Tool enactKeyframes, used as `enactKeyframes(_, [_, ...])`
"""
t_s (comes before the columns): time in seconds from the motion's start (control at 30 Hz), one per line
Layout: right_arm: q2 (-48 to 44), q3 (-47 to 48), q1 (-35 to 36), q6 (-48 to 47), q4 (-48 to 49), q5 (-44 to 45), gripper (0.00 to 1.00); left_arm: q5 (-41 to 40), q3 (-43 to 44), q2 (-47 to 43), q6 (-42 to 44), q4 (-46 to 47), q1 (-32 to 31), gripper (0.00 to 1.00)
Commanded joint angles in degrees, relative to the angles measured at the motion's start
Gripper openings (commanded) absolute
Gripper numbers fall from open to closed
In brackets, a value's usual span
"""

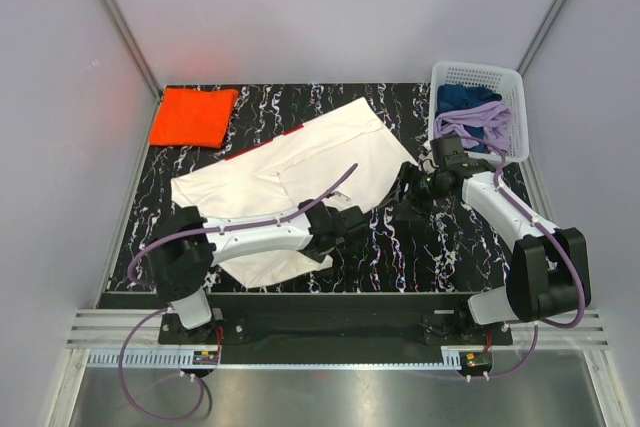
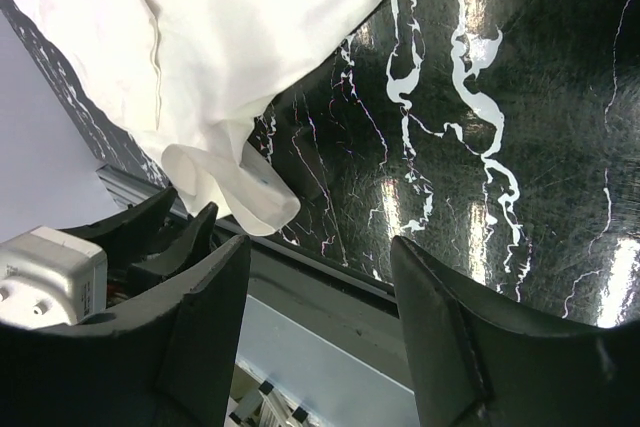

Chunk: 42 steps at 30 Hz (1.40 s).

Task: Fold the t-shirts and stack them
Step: Fold the tshirt

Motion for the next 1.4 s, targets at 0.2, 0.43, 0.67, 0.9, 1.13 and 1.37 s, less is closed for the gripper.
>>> enactKeyframes(0.2, [-2.2,0.1,-0.8,0.1,1.2,-1.7,0.65,-8.4,1.1,0.1,-1.2,-2.6,2.1,0.38])
enactKeyframes(0.43, [-2.7,-1.2,-0.8,1.1,1.9,-2.5,0.65,-6.0,-2.5,-3.3,2.4,1.9,6.4,0.40])
enactKeyframes(0.67, [-3.2,-1.8,-0.8,0.9,1.9,-2.2,0.65,3.0,-5.5,-7.8,2.6,6.6,8.6,0.41])
enactKeyframes(0.9, [-3.7,-2.7,-0.8,1.0,2.1,-2.2,0.65,6.9,-6.6,-10.4,2.1,7.4,9.5,0.42])
enactKeyframes(1.13, [-3.6,-2.0,-0.9,1.3,2.1,-1.8,0.65,10.1,-7.7,-10.3,1.0,7.8,10.0,0.38])
enactKeyframes(1.37, [-2.1,1.2,-2.0,1.3,0.3,3.3,0.64,8.9,-7.4,-9.6,1.4,7.4,10.3,0.13])
